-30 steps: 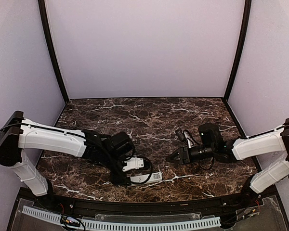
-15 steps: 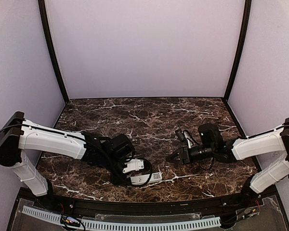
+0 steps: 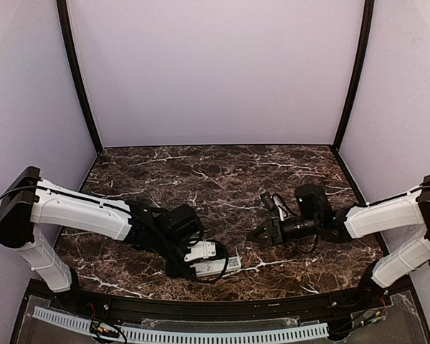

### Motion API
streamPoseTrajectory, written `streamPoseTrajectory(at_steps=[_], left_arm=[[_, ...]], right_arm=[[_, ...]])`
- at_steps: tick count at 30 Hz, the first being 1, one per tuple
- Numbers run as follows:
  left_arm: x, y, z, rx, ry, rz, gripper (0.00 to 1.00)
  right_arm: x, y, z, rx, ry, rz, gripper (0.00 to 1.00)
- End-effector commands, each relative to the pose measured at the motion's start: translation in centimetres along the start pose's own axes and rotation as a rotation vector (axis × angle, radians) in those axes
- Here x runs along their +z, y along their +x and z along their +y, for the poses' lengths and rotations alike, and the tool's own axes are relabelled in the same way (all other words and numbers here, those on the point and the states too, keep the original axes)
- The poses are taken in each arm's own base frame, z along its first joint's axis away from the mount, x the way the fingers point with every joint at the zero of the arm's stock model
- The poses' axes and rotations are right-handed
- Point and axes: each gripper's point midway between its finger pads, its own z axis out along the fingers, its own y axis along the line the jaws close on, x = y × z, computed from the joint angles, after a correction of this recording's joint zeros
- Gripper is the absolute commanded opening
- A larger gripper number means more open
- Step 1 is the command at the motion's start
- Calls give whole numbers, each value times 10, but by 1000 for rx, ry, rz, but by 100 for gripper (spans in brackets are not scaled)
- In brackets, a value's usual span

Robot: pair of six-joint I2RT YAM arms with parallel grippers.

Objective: Load the batteries into the remote control
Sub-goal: Place the battery cover on the remote control without the battery cover.

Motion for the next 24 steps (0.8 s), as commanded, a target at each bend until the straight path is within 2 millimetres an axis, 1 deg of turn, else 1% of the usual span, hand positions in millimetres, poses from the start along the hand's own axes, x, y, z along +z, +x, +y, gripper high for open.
streamPoseTrajectory(at_steps=[1, 9, 15, 24], left_arm=[[5, 8, -1, 13, -10, 38, 51], [8, 9, 1, 23, -18, 57, 47], [8, 9, 1, 22, -19, 60, 43], [4, 8, 6, 14, -51, 67, 37]], right_arm=[[0, -2, -1, -9, -13, -15, 43], [0, -2, -1, -9, -11, -16, 43], [2, -1, -2, -6, -12, -11, 43], [2, -2, -2, -7, -14, -12, 43]])
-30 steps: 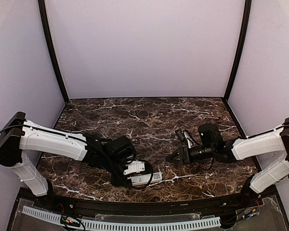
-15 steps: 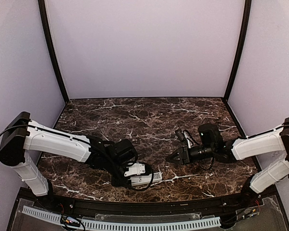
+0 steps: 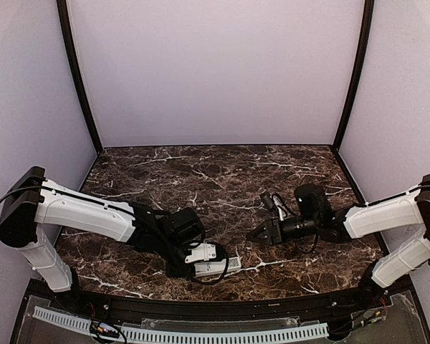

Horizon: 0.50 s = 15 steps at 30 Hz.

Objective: Load the batteries into the remote control
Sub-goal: Place the battery cover on the remote control without the battery cover.

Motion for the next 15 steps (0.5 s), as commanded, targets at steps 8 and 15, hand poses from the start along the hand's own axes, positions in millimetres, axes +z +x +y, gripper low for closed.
streamPoseTrajectory(at_steps=[8, 15], left_arm=[[-10, -2, 10, 5, -72, 16, 37], [-16, -7, 8, 4, -67, -10, 57]], right_arm=[[0, -2, 1, -7, -19, -12, 43], [0, -4, 4, -12, -36, -10, 43]])
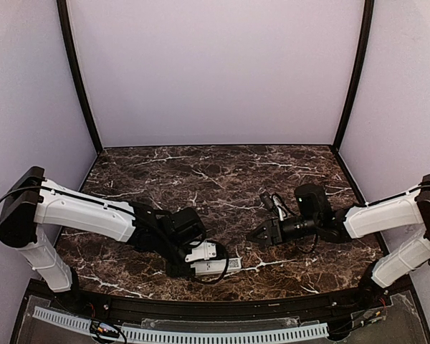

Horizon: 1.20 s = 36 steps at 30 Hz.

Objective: Load the batteries into the remote control
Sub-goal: Place the battery cover on the remote control without the battery cover, then press the battery cover on the remote control.

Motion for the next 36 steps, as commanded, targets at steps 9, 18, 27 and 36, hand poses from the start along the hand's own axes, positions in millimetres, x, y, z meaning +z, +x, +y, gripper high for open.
streamPoseTrajectory(at_steps=[9, 18, 27, 36], left_arm=[[-53, -11, 30, -127, -185, -137, 77], [-78, 11, 50, -556, -233, -334, 99], [-81, 7, 29, -1006, 3, -586, 99], [-53, 19, 14, -1166, -43, -489, 66]], right_arm=[[-1, -12, 23, -40, -83, -18, 39], [25, 2, 61, -89, -177, 66, 29], [27, 27, 27, -20, 12, 140, 33], [26, 49, -2, 18, 118, 199, 34]])
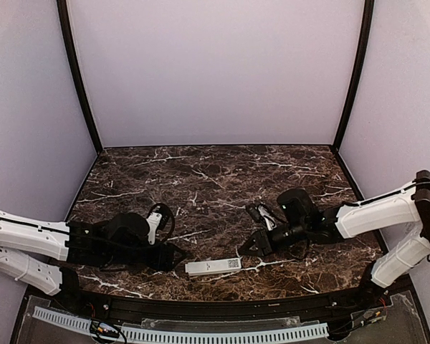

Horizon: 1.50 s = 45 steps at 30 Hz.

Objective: Load the batteries into the remote control
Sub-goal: Press the battery cover on the remote control.

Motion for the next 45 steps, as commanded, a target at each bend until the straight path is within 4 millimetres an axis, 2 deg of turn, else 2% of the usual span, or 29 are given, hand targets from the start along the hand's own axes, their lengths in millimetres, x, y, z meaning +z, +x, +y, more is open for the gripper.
streamPoseTrajectory(at_steps=[1, 4, 9, 16, 34, 45], left_arm=[[16, 12, -2, -99, -45, 38, 64], [28, 25, 3, -109, -98, 94, 58], [31, 28, 5, -137, -131, 104, 50], [42, 32, -10, -125, -104, 127, 42], [54, 36, -12, -112, -139, 164, 40], [52, 39, -6, -124, -169, 171, 38]], right_arm=[[8, 17, -20, 18, 61, 51, 34], [10, 19, -24, 22, 73, 62, 34], [12, 22, -27, 27, 74, 64, 34], [16, 26, -30, 38, 61, 73, 34], [22, 32, -25, 48, 19, 85, 34], [26, 36, -28, 50, 30, 99, 34]])
